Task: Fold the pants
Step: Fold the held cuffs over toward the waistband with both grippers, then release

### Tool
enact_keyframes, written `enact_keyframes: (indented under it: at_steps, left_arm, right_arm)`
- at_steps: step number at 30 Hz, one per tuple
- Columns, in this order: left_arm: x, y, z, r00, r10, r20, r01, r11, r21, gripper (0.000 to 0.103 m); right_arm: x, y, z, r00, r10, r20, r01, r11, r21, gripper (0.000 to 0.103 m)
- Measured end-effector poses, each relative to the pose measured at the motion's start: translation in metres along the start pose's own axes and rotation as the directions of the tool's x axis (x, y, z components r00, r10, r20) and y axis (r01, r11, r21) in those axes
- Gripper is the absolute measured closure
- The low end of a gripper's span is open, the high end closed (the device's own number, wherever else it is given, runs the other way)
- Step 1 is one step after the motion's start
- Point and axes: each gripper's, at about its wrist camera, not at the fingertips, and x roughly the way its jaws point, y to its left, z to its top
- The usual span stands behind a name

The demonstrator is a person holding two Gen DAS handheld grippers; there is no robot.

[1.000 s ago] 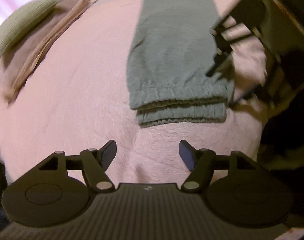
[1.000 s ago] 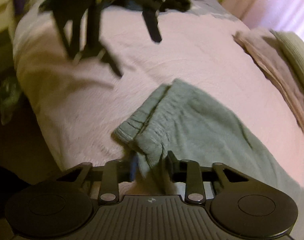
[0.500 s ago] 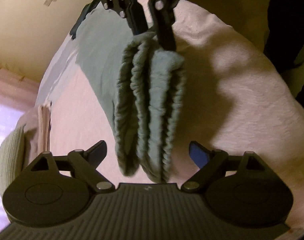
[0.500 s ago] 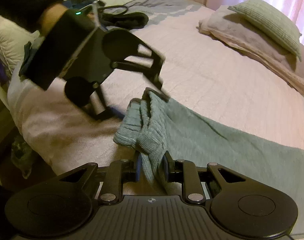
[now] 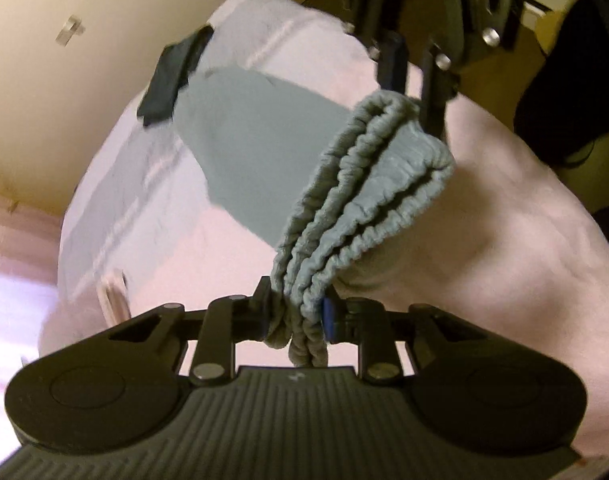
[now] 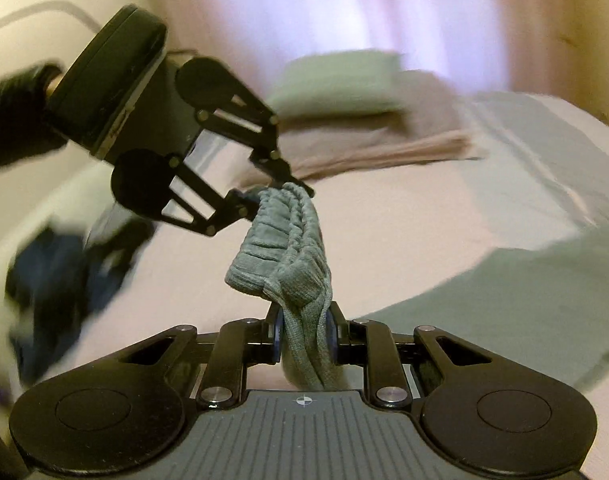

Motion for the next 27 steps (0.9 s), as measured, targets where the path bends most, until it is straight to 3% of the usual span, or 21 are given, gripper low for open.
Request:
enact_keyframes:
  at_steps: [5, 8, 10, 14, 16, 19, 20, 22, 24, 27]
  left_arm:
    - [0.071, 0.106, 0.081, 0.995, -0.1, 0.011, 0.1, 0.995, 0.016, 0.082]
    - [0.143, 0.15, 0.123, 0.985, -0.17, -0.023, 0.171, 0.985, 0.037, 0.082]
    - [0.189, 0.158, 0.143, 0.974, -0.22, -0.055, 0.222, 0.974, 0.047, 0.082]
    - [0.301, 0.167, 0.157, 0.919, -0.376, -0.12, 0.38, 0.925, 0.01, 0.079]
    - [0.343, 0.163, 0.154, 0.892, -0.425, -0.152, 0.427, 0.904, -0.022, 0.074]
    - [0.383, 0.173, 0.148, 0.873, -0.454, -0.177, 0.439, 0.891, -0.117, 0.064]
    - [0.386, 0.18, 0.144, 0.87, -0.464, -0.168, 0.441, 0.884, -0.157, 0.054]
    - [0.38, 0.197, 0.133, 0.872, -0.469, -0.141, 0.429, 0.87, -0.242, 0.052]
    - [0.364, 0.211, 0.117, 0.882, -0.455, -0.12, 0.401, 0.861, -0.314, 0.053]
    - [0.333, 0.219, 0.092, 0.911, -0.396, -0.117, 0.327, 0.864, -0.383, 0.053]
  right_arm:
    - [-0.013, -0.13, 0.014, 0.998, 0.001, 0.056, -0.016, 0.966, 0.257, 0.085]
    - [0.005, -0.214, -0.001, 0.999, 0.023, 0.034, -0.035, 0.897, 0.441, 0.085]
    - [0.021, -0.259, -0.015, 0.999, 0.045, 0.003, -0.04, 0.844, 0.535, 0.085]
    - [0.053, -0.327, -0.052, 0.994, 0.069, -0.087, 0.007, 0.74, 0.672, 0.085]
    - [0.061, -0.349, -0.064, 0.988, 0.052, -0.145, 0.066, 0.707, 0.704, 0.076]
    - [0.054, -0.363, -0.069, 0.982, 0.004, -0.188, 0.128, 0.715, 0.688, 0.075]
    - [0.047, -0.365, -0.067, 0.982, -0.004, -0.188, 0.133, 0.721, 0.68, 0.075]
    - [0.031, -0.357, -0.062, 0.98, -0.055, -0.194, 0.169, 0.75, 0.64, 0.074]
    - [0.013, -0.338, -0.057, 0.976, -0.126, -0.176, 0.207, 0.785, 0.584, 0.074]
    - [0.005, -0.308, -0.042, 0.981, -0.169, -0.092, 0.192, 0.832, 0.521, 0.074]
